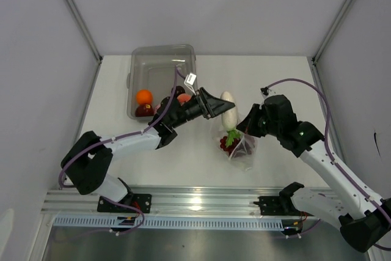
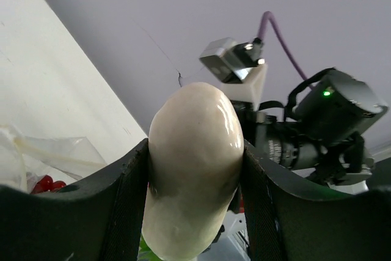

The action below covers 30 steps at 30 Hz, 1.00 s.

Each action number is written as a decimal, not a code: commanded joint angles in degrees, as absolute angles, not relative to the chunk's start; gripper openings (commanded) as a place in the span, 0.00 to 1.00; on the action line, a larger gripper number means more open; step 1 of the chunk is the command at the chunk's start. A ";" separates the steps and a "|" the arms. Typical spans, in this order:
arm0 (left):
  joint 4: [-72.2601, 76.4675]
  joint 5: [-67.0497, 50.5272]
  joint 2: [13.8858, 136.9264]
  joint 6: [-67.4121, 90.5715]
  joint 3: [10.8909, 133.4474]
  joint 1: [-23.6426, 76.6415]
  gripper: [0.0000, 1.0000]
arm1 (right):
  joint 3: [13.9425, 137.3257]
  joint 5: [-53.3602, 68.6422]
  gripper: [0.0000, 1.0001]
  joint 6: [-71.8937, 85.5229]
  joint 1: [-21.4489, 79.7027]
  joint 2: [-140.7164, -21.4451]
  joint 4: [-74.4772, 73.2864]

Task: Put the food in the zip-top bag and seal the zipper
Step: Place the fake vegetable in the zipper food storage bag.

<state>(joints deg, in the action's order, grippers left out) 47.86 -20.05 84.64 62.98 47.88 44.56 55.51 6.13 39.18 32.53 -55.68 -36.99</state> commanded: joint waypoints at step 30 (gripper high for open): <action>27.45 -21.79 90.70 60.56 49.47 49.92 0.13 | 58.19 2.72 0.00 41.22 31.11 -51.59 -37.71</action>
<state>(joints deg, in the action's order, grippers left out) 32.84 -19.86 89.56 62.57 45.58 48.84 57.04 3.90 41.93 31.46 -52.31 -38.74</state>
